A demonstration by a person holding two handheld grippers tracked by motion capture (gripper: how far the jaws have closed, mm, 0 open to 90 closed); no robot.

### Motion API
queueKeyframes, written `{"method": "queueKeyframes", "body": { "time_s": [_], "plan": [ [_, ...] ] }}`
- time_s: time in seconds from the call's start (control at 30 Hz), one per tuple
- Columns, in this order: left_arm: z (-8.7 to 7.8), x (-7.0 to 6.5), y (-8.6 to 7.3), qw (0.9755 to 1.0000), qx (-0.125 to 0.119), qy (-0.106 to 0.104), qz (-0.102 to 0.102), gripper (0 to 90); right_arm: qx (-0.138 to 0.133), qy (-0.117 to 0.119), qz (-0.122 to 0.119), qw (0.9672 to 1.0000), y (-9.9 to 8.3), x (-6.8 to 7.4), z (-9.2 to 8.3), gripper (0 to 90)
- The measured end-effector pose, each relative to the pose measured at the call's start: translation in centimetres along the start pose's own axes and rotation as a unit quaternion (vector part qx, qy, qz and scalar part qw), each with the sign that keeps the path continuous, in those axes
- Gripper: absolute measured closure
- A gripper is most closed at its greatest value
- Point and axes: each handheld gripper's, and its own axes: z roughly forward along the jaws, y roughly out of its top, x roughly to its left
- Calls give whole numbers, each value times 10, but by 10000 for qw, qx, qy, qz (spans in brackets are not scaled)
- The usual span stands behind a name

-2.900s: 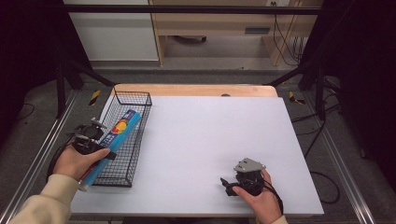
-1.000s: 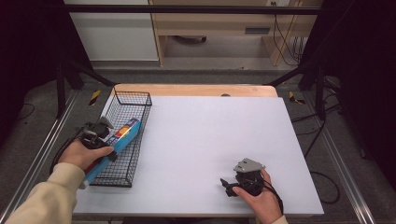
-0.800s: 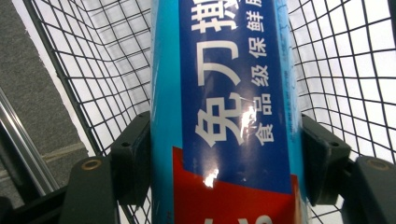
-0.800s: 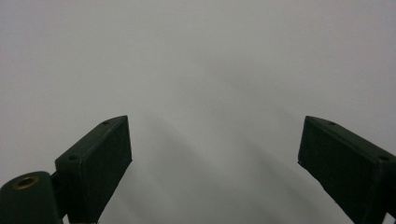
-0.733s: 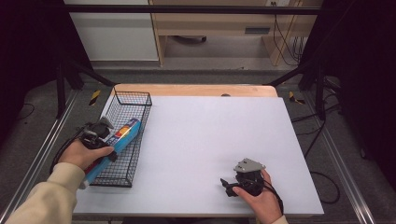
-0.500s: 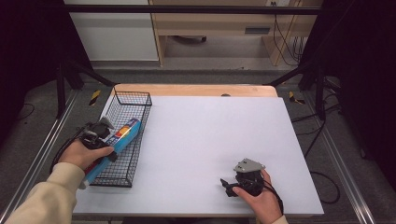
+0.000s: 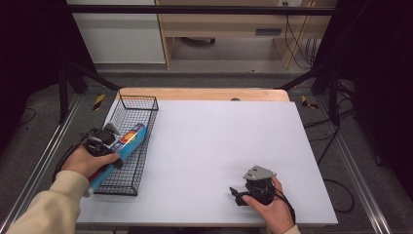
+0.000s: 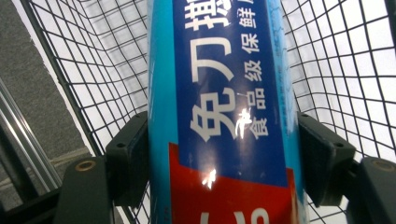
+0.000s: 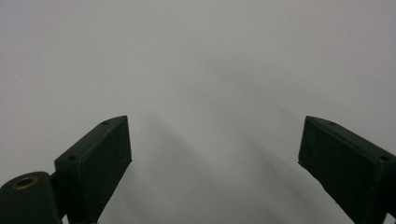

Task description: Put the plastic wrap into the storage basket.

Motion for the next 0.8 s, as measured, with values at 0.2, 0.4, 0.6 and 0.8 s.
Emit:
{"method": "queueKeyframes", "body": {
  "time_s": [0.2, 0.4, 0.6, 0.8],
  "plan": [
    [0, 0, 0, 10000, -29, 10, -20, 284, 30, 10, 14, 10000, 0, 0, 0, 98],
    [-1, -1, -1, 10000, -56, 19, -14, 280, 36, 18, 13, 10000, 0, 0, 0, 98],
    [-1, 0, -1, 10000, -79, 10, 5, 282, 53, 49, -33, 10000, -1, 0, 1, 97],
    [-2, 0, -2, 9999, -128, 3, 37, 266, 53, 54, -20, 10000, -1, 1, 1, 97]
  ]
}}
